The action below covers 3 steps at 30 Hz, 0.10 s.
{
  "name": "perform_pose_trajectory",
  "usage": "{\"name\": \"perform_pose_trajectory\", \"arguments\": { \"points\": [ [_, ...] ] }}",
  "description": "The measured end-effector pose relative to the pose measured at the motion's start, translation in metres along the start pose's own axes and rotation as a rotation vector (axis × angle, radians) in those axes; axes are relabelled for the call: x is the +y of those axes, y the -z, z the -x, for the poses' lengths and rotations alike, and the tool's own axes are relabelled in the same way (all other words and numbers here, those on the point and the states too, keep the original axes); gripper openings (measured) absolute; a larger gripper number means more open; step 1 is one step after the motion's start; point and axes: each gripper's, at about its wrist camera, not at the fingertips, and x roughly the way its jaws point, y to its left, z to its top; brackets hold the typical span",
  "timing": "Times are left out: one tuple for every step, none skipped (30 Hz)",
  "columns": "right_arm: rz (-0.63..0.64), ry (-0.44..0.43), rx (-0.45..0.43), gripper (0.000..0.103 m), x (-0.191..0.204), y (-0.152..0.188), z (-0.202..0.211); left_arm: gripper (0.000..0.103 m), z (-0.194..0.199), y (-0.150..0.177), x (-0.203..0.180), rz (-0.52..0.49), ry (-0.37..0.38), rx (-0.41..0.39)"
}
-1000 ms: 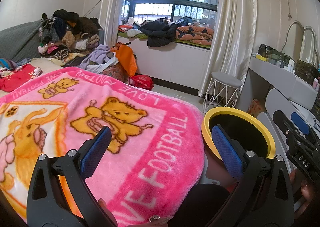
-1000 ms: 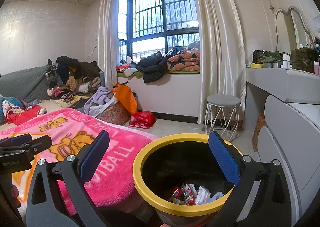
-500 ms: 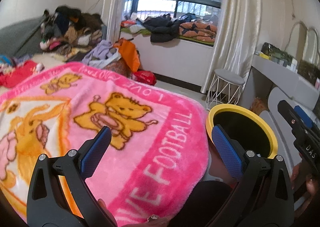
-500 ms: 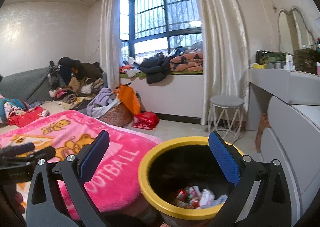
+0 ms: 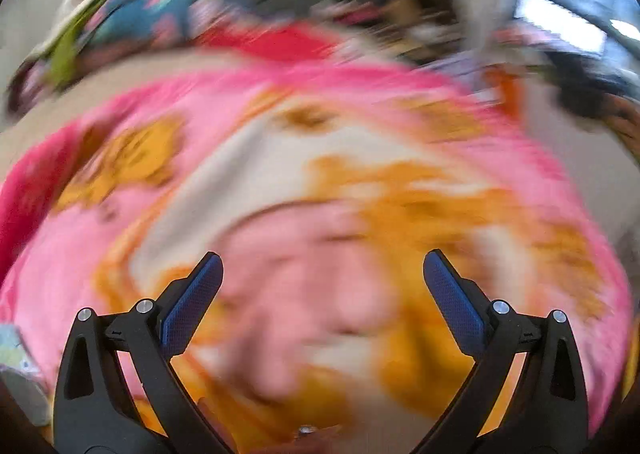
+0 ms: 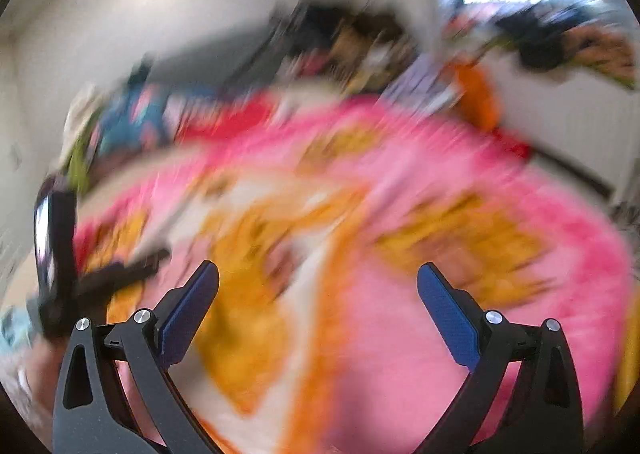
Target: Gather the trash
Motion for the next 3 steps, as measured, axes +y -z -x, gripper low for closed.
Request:
{"name": "perform_pose_trajectory", "arguments": {
  "points": [
    [0.01,-0.023,0.07,0.097,0.011,0.005,-0.025,0.092,-0.015,-0.001,0.012,0.01,-0.033,0.032],
    [0.021,-0.027,0.134,0.097,0.021,0.01,-0.048,0.092,-0.035,0.001,0.025,0.015,-0.095,0.076],
    [0.034,-0.016,0.202,0.097,0.03,0.018,-0.075,0.092,-0.051,0.004,0.036,0.023,-0.148,0.108]
  ]
}}
